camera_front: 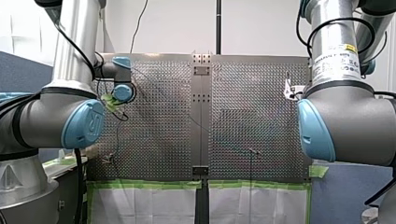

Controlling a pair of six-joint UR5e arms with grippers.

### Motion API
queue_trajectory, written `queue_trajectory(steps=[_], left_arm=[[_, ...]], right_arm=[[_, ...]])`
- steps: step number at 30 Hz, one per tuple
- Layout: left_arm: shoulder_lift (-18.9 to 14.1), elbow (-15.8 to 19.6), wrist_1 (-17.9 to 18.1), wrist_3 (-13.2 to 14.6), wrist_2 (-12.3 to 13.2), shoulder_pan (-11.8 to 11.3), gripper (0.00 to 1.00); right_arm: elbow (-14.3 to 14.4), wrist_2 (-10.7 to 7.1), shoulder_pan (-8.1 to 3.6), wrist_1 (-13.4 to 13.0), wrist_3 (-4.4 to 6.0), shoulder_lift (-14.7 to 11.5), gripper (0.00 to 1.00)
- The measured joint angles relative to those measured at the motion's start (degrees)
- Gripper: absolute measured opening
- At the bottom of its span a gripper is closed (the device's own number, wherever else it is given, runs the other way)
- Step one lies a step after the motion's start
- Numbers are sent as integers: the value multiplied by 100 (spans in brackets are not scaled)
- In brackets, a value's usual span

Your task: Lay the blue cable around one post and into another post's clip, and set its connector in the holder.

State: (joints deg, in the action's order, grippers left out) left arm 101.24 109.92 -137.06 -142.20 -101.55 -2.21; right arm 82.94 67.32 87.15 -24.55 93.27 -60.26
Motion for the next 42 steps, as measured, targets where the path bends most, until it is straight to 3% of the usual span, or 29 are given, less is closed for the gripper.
queue_trajectory(steps=[18,24,33,42], left_arm=[[-634,342,-14,-836,-62,14,100],[-776,399,-165,-1072,-75,26,100],[-789,504,-516,-910,-281,53,100],[-930,829,-510,-786,-308,68,100]], right_arm=[[0,15,6,19,0,0,95],[0,18,6,19,0,0,95],[0,18,1,19,0,0,95],[0,18,-1,20,0,0,95]])
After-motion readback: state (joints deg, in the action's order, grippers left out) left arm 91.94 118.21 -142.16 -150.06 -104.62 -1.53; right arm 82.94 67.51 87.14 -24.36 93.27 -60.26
